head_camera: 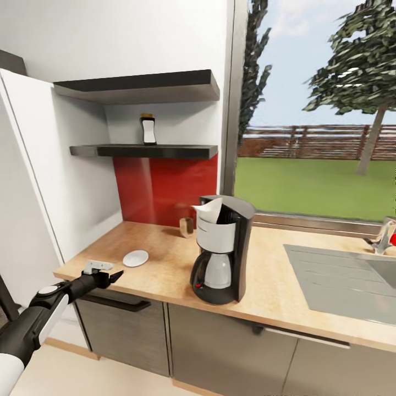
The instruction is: Set up a coffee station on the kitchen countertop: keep the coffee maker on the countertop, move the bottle of coffee from the kitchen shelf to the counter next to the coffee maker, place a paper coffee filter on top of the coffee maker, put the saucer next to the coffee maker with the coffee cup on the saucer, and place the electric kettle next to the coffee maker.
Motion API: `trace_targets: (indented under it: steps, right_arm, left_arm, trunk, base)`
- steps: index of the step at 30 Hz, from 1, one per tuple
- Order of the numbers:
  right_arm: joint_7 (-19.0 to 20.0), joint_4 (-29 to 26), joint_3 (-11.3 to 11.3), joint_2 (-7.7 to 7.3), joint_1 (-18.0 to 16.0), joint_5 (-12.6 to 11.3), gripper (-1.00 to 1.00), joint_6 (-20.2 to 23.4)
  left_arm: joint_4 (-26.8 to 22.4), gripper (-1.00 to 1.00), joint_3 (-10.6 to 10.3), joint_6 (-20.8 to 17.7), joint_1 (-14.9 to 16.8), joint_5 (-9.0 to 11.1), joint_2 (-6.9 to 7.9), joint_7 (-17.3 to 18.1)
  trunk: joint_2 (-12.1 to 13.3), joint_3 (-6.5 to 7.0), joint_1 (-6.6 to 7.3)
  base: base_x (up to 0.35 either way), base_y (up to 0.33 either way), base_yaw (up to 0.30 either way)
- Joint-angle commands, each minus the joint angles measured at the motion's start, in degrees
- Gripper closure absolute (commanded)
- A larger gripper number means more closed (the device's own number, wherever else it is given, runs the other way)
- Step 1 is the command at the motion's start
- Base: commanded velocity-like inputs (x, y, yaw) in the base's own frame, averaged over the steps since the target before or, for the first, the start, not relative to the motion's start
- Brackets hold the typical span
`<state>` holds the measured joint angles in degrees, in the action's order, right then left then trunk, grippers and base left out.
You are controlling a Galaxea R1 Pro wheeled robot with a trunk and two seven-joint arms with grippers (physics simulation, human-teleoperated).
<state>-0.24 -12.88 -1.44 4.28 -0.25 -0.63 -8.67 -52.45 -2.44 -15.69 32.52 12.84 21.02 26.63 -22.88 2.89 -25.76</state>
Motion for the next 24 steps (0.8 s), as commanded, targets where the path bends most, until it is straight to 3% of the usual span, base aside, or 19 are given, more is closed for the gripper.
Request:
trace_targets:
  steps: [1,15,24]
  right_arm:
    - [-0.02,0.05,-0.14,0.02,-0.01,-0.07,-1.00,-0.21]
    - [-0.03,0.13,-0.14,0.02,-0.01,-0.07,-1.00,-0.21]
    - [-0.03,0.12,-0.14,0.02,-0.01,-0.07,-1.00,-0.21]
  left_arm:
    - [-0.02,-1.00,-0.11,-0.48,0.00,0.60,0.05,-0.01]
    - [-0.57,-1.00,-0.34,-0.40,0.00,0.60,-0.01,0.00]
    - [-0.91,-1.00,-0.54,-0.40,-0.07,0.69,-0.01,0.00]
  trunk:
    - [-0.04,-0.01,-0.02]
    - [-0.04,0.32,-0.02]
    - [-0.04,0.44,-0.02]
  base:
    - [0.000,0.324,-0.116]
    - [0.000,0.318,-0.172]
    - [-0.001,0.079,-0.071]
